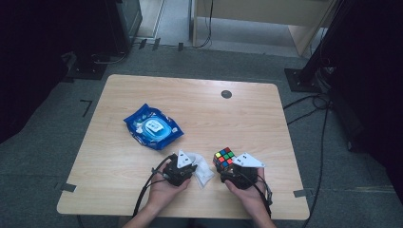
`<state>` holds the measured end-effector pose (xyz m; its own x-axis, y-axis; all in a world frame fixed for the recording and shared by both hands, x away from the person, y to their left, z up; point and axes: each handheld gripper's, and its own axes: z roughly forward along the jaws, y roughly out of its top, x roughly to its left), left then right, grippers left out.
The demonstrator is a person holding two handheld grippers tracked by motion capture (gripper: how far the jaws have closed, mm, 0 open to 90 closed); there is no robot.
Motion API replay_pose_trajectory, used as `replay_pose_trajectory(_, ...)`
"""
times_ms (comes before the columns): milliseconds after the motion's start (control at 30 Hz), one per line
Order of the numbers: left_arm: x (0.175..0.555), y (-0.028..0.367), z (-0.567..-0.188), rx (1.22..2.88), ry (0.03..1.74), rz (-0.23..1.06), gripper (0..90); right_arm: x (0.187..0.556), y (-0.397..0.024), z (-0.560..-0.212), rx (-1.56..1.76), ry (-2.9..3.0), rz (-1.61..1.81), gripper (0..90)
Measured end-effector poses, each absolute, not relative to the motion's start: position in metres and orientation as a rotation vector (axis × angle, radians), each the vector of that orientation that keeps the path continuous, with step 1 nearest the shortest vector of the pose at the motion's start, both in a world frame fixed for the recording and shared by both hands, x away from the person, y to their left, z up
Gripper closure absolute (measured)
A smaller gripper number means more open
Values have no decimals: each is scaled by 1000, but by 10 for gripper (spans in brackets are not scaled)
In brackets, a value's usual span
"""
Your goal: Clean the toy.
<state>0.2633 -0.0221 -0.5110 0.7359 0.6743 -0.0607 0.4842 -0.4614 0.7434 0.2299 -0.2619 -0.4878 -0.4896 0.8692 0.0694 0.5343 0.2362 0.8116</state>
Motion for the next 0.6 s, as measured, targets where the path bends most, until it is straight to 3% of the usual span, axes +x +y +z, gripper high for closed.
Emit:
replay_pose_trajectory(100, 265, -7, -499, 2035, 883, 279, 893, 227, -254, -488, 1227, 2161, 1170, 340)
replay_pose_trajectory(300, 248, 3, -461, 1812, 653, 193, 895, 224, -239, -492, 1144, 2252, 1199, 341)
replay_pose_trajectory(500, 236, -17, -457, 1837, 522, 59, 887, 220, -225, -492, 1098, 2289, 1207, 341)
replay_pose_trajectory(600, 233, -24, -459, 1868, 517, 58, 877, 217, -220, -491, 1061, 2297, 1210, 341)
